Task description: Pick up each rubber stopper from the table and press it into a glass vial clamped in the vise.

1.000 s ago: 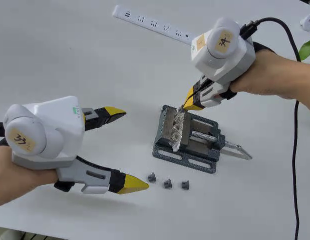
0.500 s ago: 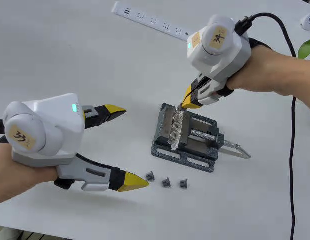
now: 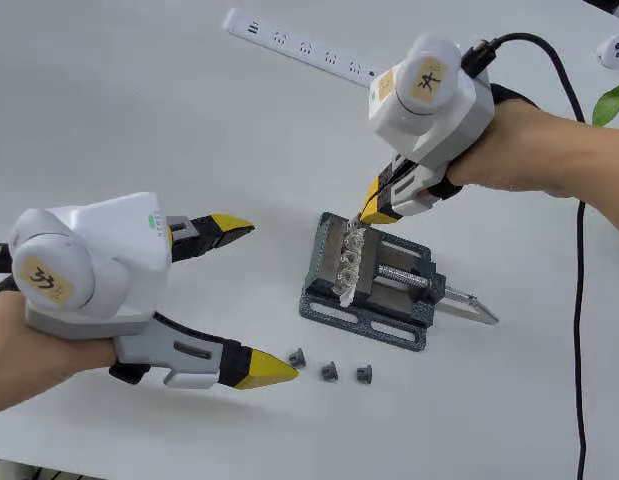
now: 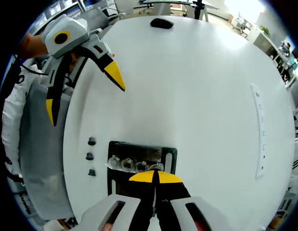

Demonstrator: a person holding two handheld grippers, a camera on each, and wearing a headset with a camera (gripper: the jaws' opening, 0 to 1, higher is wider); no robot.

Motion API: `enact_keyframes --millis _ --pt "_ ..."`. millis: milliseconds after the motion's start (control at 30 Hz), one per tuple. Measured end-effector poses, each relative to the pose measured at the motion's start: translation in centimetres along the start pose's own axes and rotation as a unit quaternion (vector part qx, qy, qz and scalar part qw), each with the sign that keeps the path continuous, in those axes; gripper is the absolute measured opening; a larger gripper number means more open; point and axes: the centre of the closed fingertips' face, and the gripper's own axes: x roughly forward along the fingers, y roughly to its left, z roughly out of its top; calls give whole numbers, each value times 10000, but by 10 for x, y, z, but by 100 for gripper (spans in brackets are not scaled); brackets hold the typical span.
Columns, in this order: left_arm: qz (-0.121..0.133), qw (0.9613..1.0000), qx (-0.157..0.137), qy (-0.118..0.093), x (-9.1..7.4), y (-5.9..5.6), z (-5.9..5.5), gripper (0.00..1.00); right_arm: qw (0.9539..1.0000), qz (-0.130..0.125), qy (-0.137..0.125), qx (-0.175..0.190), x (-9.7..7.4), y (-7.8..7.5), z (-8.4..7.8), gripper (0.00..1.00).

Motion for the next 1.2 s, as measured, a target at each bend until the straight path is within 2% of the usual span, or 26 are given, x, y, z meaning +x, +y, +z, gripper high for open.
enact_keyframes --millis 1200 --pt "7 10000 3 -27 1 1 3 88 9995 57 203 234 3 -3 -1 0"
